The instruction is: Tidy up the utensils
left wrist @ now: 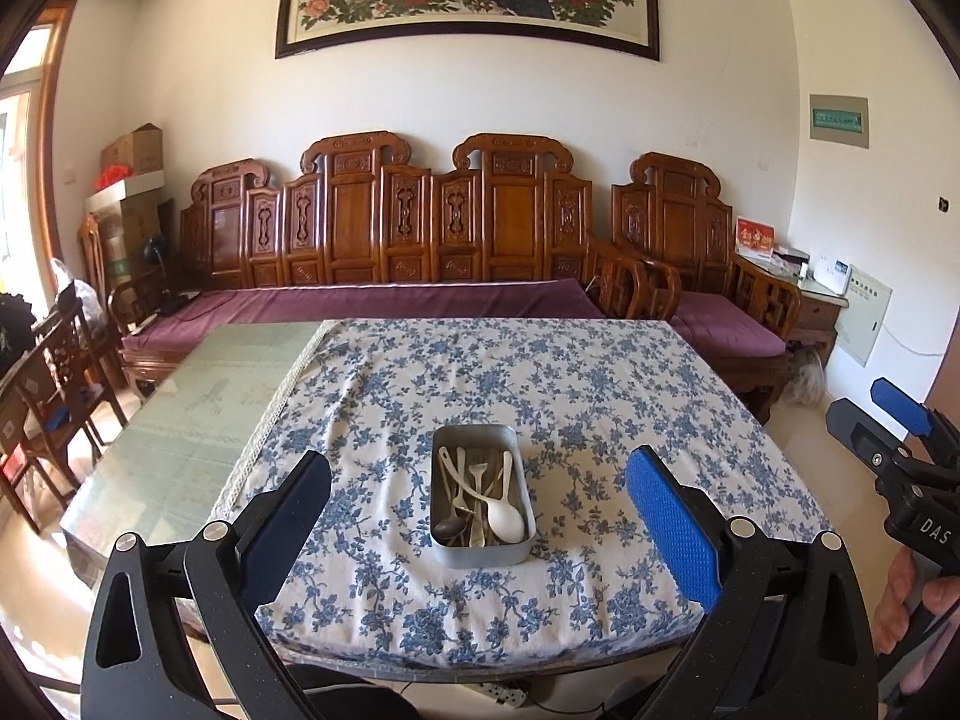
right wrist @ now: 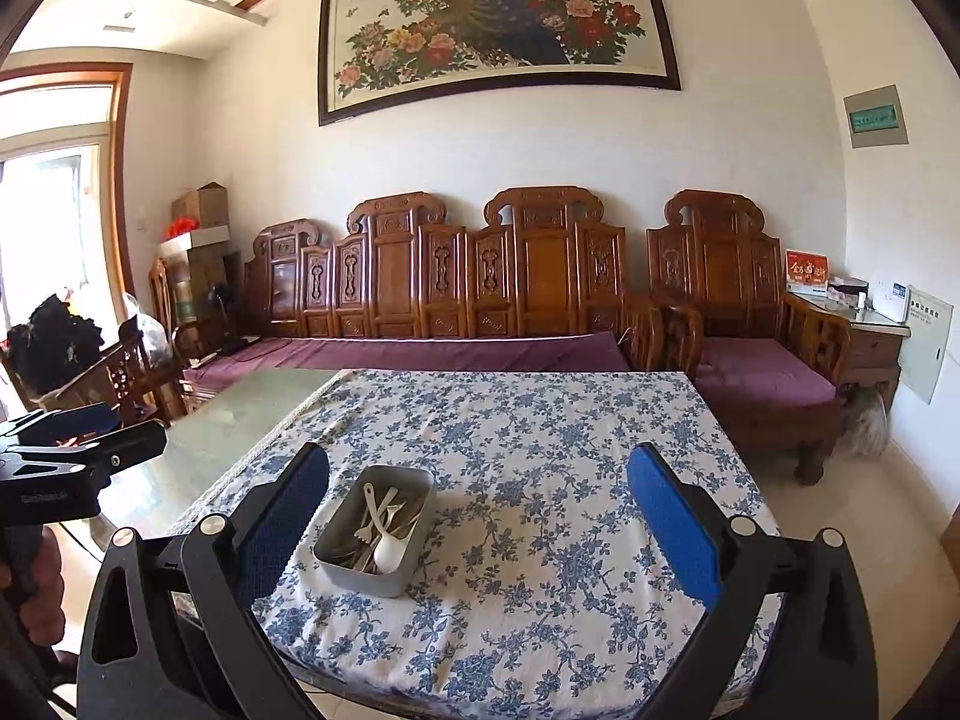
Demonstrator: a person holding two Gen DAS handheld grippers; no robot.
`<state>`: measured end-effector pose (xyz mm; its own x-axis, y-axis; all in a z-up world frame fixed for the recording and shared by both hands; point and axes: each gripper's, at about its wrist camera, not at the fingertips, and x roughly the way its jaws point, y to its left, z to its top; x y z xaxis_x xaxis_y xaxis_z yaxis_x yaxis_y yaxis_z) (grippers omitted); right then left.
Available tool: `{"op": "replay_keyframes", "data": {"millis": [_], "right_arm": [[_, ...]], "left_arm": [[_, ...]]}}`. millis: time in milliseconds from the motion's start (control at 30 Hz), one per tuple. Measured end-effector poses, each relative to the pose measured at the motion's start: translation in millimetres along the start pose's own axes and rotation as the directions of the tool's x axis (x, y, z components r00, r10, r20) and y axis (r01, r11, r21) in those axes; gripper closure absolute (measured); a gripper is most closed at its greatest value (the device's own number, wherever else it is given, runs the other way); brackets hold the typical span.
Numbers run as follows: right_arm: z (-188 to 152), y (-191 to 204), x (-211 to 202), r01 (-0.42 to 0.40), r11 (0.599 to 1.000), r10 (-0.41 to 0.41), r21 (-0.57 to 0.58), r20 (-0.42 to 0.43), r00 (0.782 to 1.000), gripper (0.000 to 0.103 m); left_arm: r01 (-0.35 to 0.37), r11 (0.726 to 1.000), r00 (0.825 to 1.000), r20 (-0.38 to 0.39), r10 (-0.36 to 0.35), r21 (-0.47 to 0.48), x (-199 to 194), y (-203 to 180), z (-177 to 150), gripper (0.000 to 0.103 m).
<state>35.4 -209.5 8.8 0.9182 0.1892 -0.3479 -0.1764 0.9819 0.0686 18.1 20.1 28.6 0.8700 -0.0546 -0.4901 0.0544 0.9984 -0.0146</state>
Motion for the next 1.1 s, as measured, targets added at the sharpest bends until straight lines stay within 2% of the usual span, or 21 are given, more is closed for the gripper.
{"op": "replay_keyframes", "data": {"millis": [1100], "right_arm": [[-0.9,5.8,-1.9,-0.012,1.000,0.012,0.005,0.002,1.000,0.003]], "left_arm": [[-0.005,1.000,1.000,0.016,0.005,0.009,-7.0,-3.5,3.8,0.008]]}}
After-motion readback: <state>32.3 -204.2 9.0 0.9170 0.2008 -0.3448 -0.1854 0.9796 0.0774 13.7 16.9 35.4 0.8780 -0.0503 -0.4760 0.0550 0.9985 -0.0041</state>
